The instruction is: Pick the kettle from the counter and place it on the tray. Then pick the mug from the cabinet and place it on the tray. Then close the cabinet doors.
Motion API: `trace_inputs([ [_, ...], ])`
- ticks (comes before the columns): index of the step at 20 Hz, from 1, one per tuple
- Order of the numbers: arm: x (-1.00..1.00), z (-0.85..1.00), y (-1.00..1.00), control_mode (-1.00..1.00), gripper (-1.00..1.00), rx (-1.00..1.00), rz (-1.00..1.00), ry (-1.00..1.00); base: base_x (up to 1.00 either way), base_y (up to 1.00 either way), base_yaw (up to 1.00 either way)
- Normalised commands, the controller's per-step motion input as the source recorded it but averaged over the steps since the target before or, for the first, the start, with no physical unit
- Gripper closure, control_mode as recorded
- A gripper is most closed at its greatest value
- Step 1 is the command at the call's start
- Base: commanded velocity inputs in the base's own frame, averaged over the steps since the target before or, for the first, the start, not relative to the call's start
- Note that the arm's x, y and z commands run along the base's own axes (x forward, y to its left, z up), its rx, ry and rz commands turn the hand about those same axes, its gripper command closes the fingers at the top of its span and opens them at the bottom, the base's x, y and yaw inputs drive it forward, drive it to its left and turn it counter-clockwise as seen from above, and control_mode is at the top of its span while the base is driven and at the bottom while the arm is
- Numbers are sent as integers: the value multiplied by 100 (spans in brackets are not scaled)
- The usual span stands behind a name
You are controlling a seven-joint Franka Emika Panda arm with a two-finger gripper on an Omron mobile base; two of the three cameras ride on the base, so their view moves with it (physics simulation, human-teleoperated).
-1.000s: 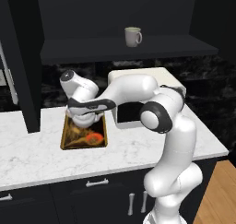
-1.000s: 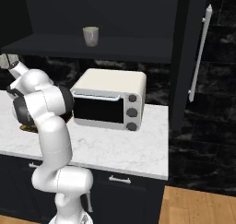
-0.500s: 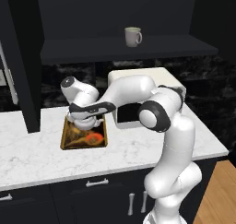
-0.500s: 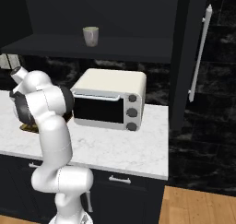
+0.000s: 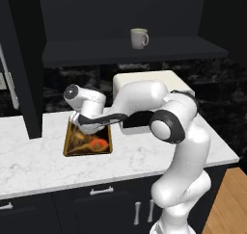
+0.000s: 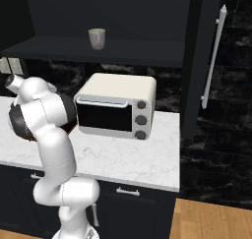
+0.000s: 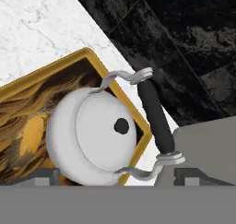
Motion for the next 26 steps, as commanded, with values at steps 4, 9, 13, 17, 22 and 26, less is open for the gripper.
trace_inputs([
  [4, -39, 50, -32, -100, -100, 3, -9, -31, 0, 0, 0],
  [9, -75, 97, -26, -100, -100, 10, -19, -11, 0, 0, 0],
  [13, -100, 100, -10, -100, -100, 6, -20, 2, 0, 0, 0],
  [17, -100, 100, -36, -100, -100, 8, -23, 4, 0, 0, 0],
  [22, -63, 32, -71, -100, -100, 16, -12, -2, 0, 0, 0],
  [26, -53, 19, -76, -100, -100, 40, 8, -11, 0, 0, 0],
])
